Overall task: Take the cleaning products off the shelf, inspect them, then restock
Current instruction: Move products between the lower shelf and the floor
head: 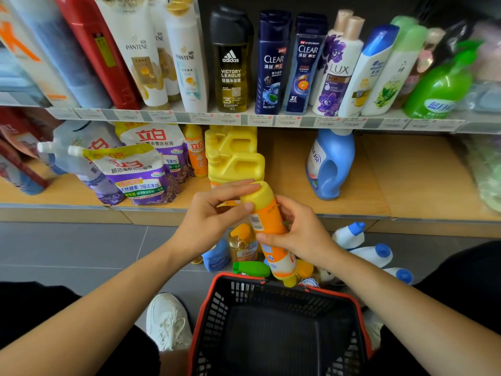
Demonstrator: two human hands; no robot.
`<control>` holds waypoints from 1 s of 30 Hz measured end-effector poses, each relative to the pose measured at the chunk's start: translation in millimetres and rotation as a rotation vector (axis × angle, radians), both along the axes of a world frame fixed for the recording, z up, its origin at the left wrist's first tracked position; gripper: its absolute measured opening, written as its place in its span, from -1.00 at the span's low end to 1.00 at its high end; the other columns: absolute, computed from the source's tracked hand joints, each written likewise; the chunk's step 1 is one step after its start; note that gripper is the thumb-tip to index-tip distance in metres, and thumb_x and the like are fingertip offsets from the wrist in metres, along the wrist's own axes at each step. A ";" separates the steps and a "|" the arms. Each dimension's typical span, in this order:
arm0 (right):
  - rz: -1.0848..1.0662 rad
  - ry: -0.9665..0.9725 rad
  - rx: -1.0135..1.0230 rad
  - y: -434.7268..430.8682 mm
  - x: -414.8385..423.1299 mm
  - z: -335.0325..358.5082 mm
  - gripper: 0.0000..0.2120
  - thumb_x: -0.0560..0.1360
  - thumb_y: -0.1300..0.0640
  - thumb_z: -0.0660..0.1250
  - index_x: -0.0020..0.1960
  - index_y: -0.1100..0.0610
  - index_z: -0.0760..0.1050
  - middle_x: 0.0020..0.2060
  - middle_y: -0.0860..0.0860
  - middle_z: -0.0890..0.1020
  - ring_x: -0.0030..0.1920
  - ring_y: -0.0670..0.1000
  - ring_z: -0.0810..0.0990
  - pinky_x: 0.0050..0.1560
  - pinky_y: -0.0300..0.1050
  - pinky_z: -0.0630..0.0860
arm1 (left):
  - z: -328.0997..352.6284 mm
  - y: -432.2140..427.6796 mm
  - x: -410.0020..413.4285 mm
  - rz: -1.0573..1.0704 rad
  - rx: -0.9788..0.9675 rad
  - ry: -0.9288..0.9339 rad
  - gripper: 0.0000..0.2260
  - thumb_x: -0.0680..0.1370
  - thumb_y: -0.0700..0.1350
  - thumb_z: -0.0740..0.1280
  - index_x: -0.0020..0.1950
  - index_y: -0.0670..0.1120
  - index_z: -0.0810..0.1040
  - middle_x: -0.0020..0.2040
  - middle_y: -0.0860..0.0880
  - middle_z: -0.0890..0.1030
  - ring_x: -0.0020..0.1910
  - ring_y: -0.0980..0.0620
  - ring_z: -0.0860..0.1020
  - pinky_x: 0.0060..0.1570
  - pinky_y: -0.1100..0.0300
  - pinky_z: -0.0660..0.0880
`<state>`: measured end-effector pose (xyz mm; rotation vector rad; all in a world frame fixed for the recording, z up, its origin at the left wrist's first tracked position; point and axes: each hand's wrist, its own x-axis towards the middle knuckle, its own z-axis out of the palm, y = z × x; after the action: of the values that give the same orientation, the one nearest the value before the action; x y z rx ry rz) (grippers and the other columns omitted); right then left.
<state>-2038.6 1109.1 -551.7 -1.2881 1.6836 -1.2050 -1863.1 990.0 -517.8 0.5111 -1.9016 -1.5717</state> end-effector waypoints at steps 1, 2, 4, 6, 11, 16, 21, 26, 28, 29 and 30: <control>0.007 -0.004 0.009 0.2 -0.3 0.7 -0.44 0.30 -0.10 0.60 0.26 -0.19 0.50 0.10 -0.12 0.70 0.11 -0.07 0.67 0.13 0.11 0.63 | -1.1 0.6 0.2 0.020 -0.059 0.008 -0.69 0.51 -0.20 0.42 0.26 -0.14 0.63 0.30 -0.09 0.63 0.34 0.02 0.57 0.21 0.15 0.57; 0.011 -0.009 0.019 0.4 -0.3 1.0 -0.42 0.30 -0.11 0.60 0.27 -0.15 0.50 0.09 -0.12 0.70 0.11 -0.08 0.68 0.12 0.10 0.64 | -2.0 0.9 0.4 0.045 -0.105 0.019 -0.70 0.50 -0.19 0.44 0.23 -0.15 0.65 0.29 -0.09 0.63 0.33 0.02 0.57 0.18 0.16 0.59; 0.012 -0.010 0.038 0.1 -0.7 1.7 -0.39 0.28 -0.14 0.60 0.27 -0.13 0.49 0.08 -0.14 0.70 0.09 -0.10 0.67 0.11 0.09 0.65 | -3.4 1.2 1.1 0.085 -0.151 0.042 -0.74 0.49 -0.20 0.47 0.17 -0.17 0.69 0.24 -0.08 0.67 0.29 0.03 0.60 0.17 0.13 0.60; 0.020 -0.008 0.057 -0.6 -2.4 2.8 -0.38 0.25 -0.16 0.61 0.25 -0.15 0.48 0.07 -0.14 0.70 0.09 -0.11 0.67 0.10 0.09 0.65 | -5.9 2.4 0.2 0.113 -0.136 0.056 -0.76 0.48 -0.21 0.48 0.15 -0.17 0.69 0.20 -0.08 0.69 0.26 0.01 0.62 0.17 0.10 0.60; -0.024 -0.030 0.064 -1.1 -10.6 5.2 -0.31 0.18 -0.16 0.62 0.24 -0.15 0.43 0.08 -0.12 0.68 0.07 -0.09 0.68 0.11 0.14 0.64 | -15.7 2.8 -4.8 0.132 0.127 -0.012 -0.74 0.61 -0.29 0.34 0.27 -0.09 0.60 0.12 -0.07 0.71 0.00 -0.07 0.71 -0.09 0.15 0.66; -0.098 -0.058 -0.105 -0.5 -21.1 15.1 -0.07 0.28 0.04 0.62 0.47 -0.29 0.19 0.20 -0.14 0.56 0.13 -0.01 0.66 0.04 0.01 0.67 | -42.9 2.2 -4.5 -0.097 0.146 -0.430 -0.65 0.59 -0.21 0.41 0.37 -0.10 0.54 0.20 -0.10 0.67 0.20 -0.10 0.63 0.20 -0.01 0.59; -0.193 -0.144 -0.250 -6.0 -28.3 20.6 -0.27 0.33 0.07 0.61 0.39 -0.16 0.34 0.21 -0.10 0.53 0.14 -0.02 0.63 -0.02 -0.02 0.68 | -59.3 8.7 8.9 -0.304 0.186 -0.536 -0.61 0.53 -0.13 0.50 0.34 -0.05 0.54 0.20 -0.06 0.68 0.20 -0.04 0.64 0.28 -0.07 0.54; -0.270 -0.358 -0.221 -13.5 -38.3 14.4 -0.36 0.34 0.12 0.61 0.28 -0.22 0.40 0.13 -0.10 0.57 0.10 -0.07 0.65 -0.09 -0.01 0.68 | -58.3 -1.1 22.1 -0.169 0.333 -0.419 -0.54 0.44 -0.12 0.53 0.32 -0.10 0.56 0.14 -0.13 0.71 0.17 -0.13 0.66 0.17 -0.01 0.61; -0.266 -0.395 -0.155 -17.2 -45.4 12.2 -0.41 0.31 0.11 0.62 0.21 -0.22 0.44 0.11 0.01 0.59 0.09 0.00 0.68 -0.12 0.03 0.68 | -54.1 -5.8 28.1 -0.126 0.371 -0.358 -0.51 0.41 -0.10 0.52 0.33 -0.07 0.56 0.13 -0.05 0.72 0.12 -0.01 0.69 -0.02 0.22 0.61; -0.264 -0.403 -0.120 -18.6 -48.9 10.7 -0.42 0.29 0.10 0.64 0.17 -0.21 0.45 0.10 0.05 0.60 0.09 0.03 0.69 -0.14 0.03 0.67 | -51.6 -7.7 31.2 -0.098 0.394 -0.315 -0.52 0.41 -0.10 0.50 0.33 -0.08 0.57 0.12 -0.05 0.72 0.07 0.01 0.70 -0.08 0.26 0.60; -0.271 -0.412 -0.081 -19.7 -51.6 7.8 -0.41 0.26 0.08 0.67 0.16 -0.17 0.46 0.09 0.07 0.61 0.08 0.06 0.70 -0.16 0.03 0.67 | -50.0 -10.3 34.1 -0.057 0.414 -0.271 -0.53 0.41 -0.11 0.50 0.31 -0.09 0.58 0.09 -0.07 0.73 0.03 0.00 0.71 -0.11 0.27 0.60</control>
<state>-2090.2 1089.4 -543.9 -0.7982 1.5441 -1.5874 -1829.1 979.8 -567.8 0.8912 -1.7907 -2.0332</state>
